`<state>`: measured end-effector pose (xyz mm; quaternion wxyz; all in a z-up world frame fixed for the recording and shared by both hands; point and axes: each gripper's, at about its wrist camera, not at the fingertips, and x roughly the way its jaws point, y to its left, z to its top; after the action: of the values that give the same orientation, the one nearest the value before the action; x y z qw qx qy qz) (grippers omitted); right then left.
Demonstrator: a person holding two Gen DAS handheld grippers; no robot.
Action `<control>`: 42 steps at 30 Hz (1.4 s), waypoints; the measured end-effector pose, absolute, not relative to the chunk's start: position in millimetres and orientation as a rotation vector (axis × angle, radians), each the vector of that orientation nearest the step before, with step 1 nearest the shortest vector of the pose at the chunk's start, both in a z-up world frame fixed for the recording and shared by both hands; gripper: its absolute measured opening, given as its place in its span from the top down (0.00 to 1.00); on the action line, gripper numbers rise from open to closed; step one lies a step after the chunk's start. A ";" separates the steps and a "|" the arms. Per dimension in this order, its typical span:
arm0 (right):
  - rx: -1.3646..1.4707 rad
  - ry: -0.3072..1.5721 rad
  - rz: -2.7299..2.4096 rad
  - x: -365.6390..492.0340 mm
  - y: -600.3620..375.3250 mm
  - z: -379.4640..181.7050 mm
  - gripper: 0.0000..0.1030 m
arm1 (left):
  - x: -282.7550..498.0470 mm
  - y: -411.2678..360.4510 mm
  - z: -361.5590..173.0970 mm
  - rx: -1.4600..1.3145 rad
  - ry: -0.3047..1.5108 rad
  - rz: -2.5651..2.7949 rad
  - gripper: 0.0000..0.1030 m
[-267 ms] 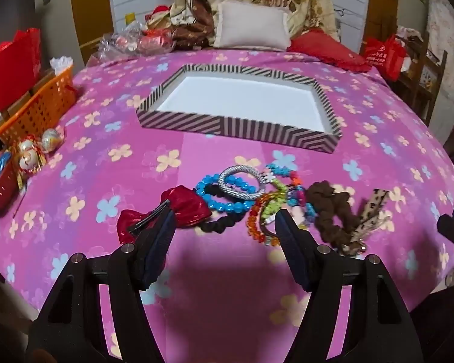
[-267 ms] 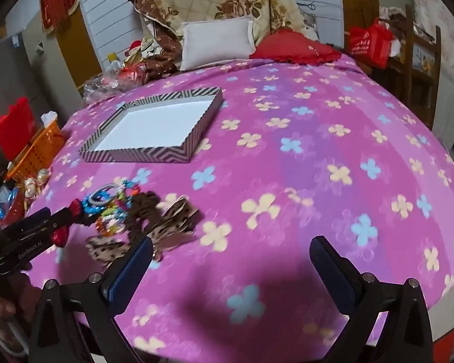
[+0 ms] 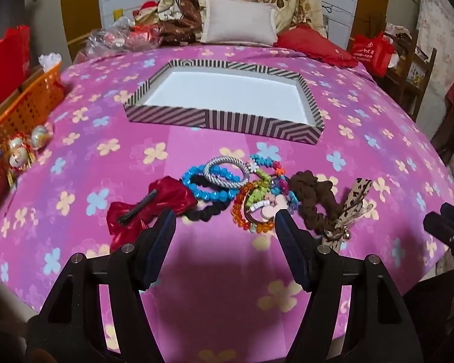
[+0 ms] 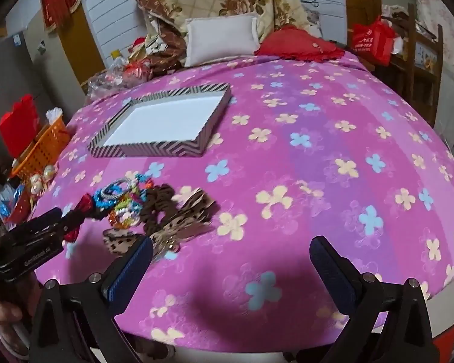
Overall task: Organize jewelry
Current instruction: 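Move both grippers toward the red bow and leopard bow on the bedspread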
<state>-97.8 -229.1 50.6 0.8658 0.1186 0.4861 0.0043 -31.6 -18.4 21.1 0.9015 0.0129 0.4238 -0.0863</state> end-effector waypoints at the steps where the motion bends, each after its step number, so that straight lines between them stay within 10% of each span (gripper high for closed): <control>1: 0.246 1.041 0.013 -94.8 -232.8 50.0 0.00 | -31.2 -15.9 19.8 0.012 0.881 -0.178 0.34; 42: 0.257 1.096 0.203 -31.2 -155.8 19.6 0.00 | -24.8 40.5 19.5 -0.015 0.869 0.064 0.34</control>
<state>-31.2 -155.8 19.6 0.8408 0.1215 0.5187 0.0960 -24.8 40.5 19.5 0.9065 -0.0071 0.4211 0.0309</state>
